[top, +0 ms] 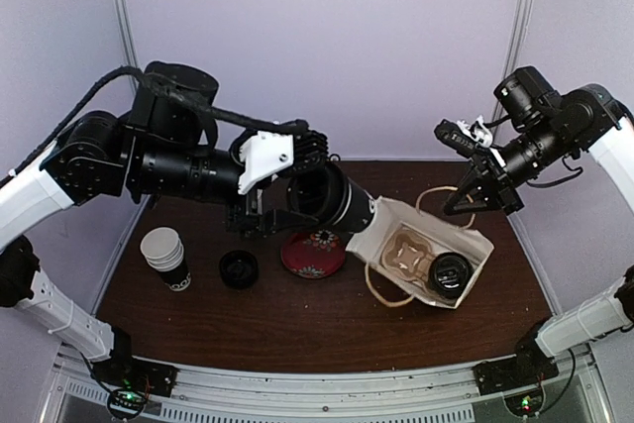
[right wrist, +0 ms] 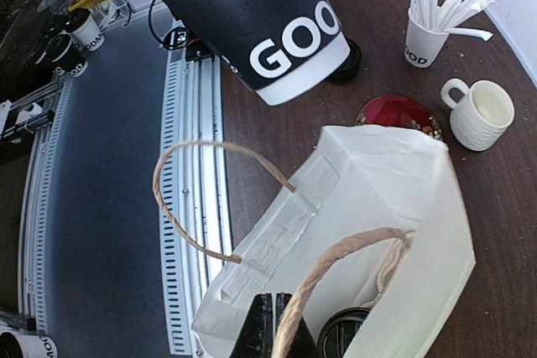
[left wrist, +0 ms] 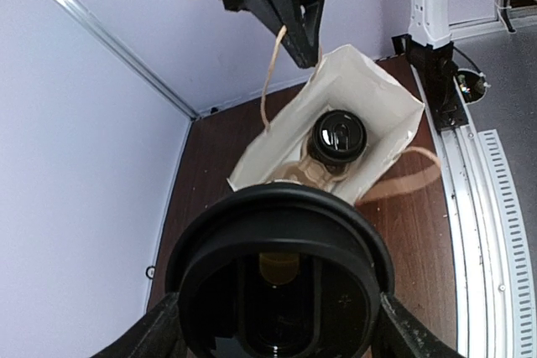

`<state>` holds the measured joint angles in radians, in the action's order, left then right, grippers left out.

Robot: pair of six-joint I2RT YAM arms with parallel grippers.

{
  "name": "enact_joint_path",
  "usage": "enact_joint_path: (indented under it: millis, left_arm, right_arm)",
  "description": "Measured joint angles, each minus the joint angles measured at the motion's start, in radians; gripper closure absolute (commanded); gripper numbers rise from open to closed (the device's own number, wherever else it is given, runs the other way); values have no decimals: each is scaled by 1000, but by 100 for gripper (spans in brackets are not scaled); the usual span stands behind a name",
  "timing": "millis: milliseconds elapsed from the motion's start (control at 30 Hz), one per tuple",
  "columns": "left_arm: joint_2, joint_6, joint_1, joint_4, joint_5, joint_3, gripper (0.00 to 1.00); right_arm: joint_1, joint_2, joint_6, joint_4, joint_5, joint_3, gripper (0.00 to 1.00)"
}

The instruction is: Pack the takeout coffee

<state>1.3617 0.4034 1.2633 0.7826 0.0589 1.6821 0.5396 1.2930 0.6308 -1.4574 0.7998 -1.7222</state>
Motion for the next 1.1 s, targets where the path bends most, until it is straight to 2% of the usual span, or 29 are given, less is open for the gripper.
enact_joint_path:
  millis: [200,500,1100]
  left_arm:
    - [72,64,95,-42,-11,-1,33]
    - [198,198,212,-15,36,14,34]
    - [462,355,217,-20,193,106,34]
  right_arm:
    - [32,32,51,-84,69,14,98]
    - [50,35,122,-159,120,13,99]
    - [95,37,195,-178,145,7,98]
